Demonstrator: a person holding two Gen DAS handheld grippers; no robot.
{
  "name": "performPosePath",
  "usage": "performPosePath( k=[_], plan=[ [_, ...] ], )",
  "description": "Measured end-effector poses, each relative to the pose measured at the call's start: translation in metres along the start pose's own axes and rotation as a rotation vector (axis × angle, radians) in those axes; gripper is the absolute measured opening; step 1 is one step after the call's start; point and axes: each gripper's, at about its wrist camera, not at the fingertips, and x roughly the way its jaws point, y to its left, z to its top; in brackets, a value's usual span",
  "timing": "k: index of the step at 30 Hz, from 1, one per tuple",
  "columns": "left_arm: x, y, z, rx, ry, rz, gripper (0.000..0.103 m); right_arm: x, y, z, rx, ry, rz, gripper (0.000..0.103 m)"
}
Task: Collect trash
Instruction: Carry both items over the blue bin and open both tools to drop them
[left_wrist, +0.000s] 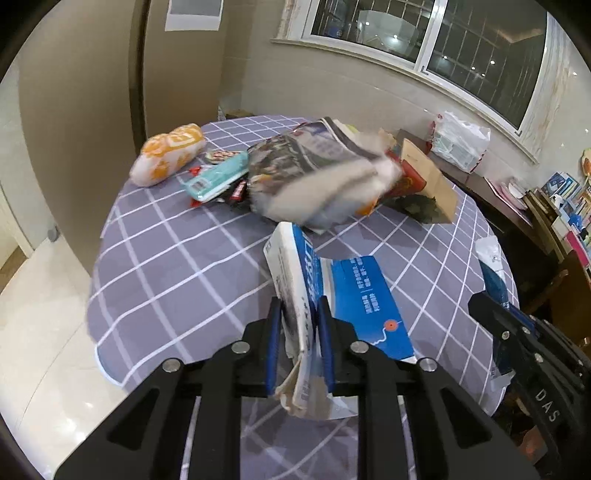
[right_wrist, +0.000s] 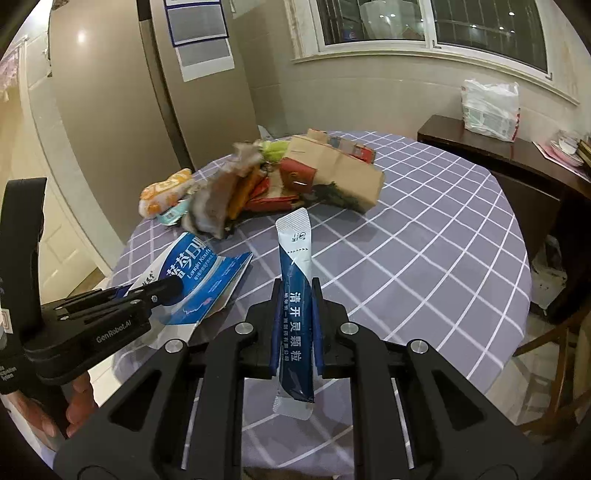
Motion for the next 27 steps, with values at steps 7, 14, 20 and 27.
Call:
performPosePath(
  k=[7,14,20,27],
  plan=[
    [-0.027,0.022,-0.007,-0.005,-0.032,0.032,0.018,-0.007,0.033,-0.005,-0.033,-0.002,0.035,0.014],
    [-0.047,0.064,-0.007,-0.072,-0.068,0.098,0.018,0.005,0.078,-0.003,-0.104,0.018,0.083,0.014],
    [-0.06,0.113,-0.008,-0.14,-0.085,0.178,0.018,0.023,0.125,-0.004,-0.158,0.05,0.148,0.014],
    [-0.073,0.176,-0.017,-0.238,-0.088,0.284,0.018,0.045,0.187,-0.004,-0.239,0.101,0.245,0.014]
  ],
)
